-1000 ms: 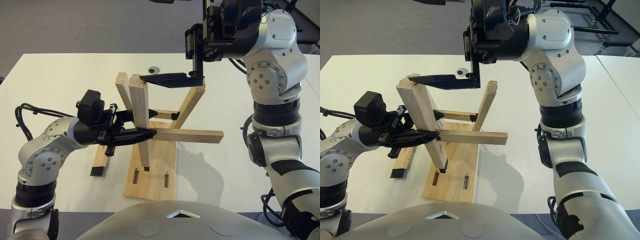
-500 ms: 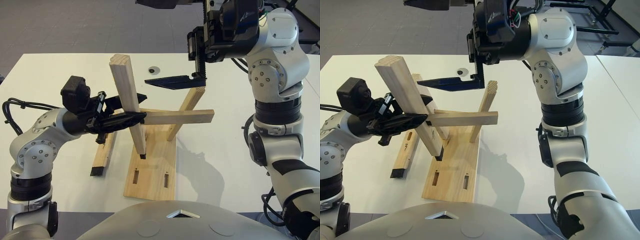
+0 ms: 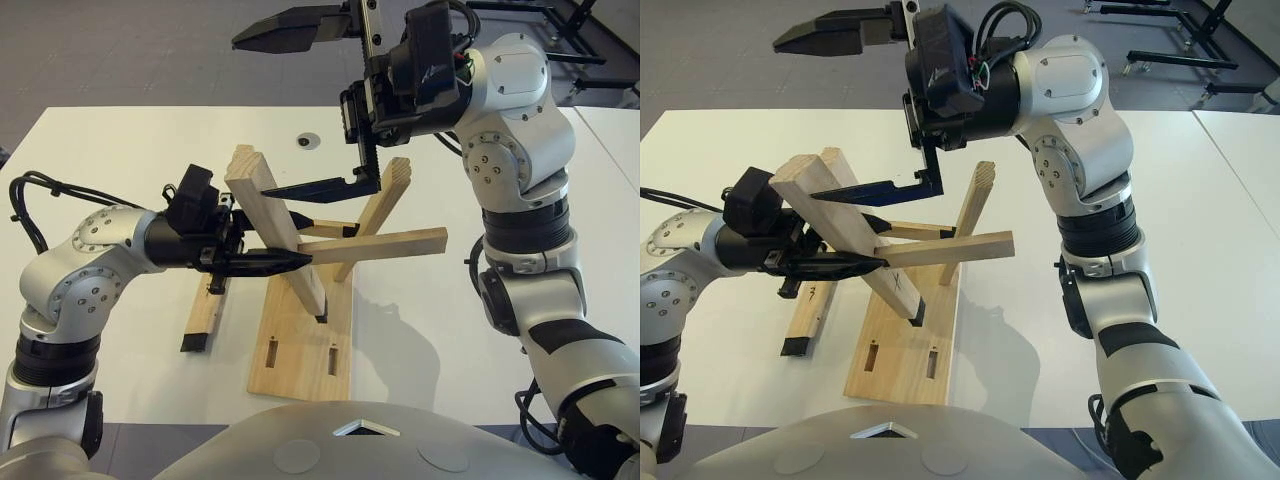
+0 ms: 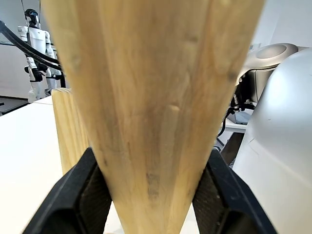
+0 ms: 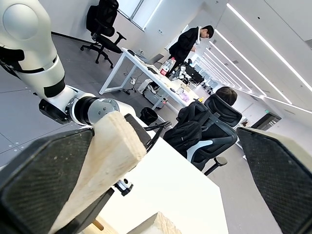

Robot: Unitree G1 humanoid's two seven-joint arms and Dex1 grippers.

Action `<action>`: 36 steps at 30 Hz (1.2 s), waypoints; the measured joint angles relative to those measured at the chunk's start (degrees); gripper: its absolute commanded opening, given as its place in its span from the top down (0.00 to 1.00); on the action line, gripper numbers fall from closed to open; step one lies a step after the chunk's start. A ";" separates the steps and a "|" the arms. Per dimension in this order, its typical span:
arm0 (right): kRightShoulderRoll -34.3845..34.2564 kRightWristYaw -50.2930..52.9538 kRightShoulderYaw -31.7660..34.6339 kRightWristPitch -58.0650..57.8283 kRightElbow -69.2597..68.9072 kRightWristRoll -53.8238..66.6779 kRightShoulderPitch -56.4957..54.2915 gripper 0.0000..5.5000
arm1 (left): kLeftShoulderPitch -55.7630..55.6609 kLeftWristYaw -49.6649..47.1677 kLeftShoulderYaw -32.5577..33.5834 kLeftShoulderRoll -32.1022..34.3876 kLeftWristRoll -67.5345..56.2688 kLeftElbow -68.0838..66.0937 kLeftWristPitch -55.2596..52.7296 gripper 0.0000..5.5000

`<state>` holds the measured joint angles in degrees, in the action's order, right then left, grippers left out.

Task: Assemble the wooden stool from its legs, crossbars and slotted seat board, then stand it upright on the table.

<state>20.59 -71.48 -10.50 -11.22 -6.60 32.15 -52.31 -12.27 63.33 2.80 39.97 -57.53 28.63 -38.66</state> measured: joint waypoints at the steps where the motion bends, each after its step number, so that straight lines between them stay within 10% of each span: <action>1: 0.02 0.21 0.34 -0.27 -0.09 0.09 0.00 0.02 | -0.08 0.54 0.04 0.32 0.60 -0.18 0.23 0.62; 12: 19.05 3.61 28.71 -12.66 22.29 13.12 -6.93 0.02 | 17.35 11.40 11.86 5.38 7.22 5.36 13.44 0.62; 36: 6.44 18.78 28.30 -13.36 16.50 9.61 17.45 0.02 | 30.30 12.65 7.96 5.86 12.30 10.74 21.86 0.62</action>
<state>27.04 -52.70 17.80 -24.58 9.90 41.77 -34.86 18.03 75.98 10.76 45.83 -45.23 39.37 -16.80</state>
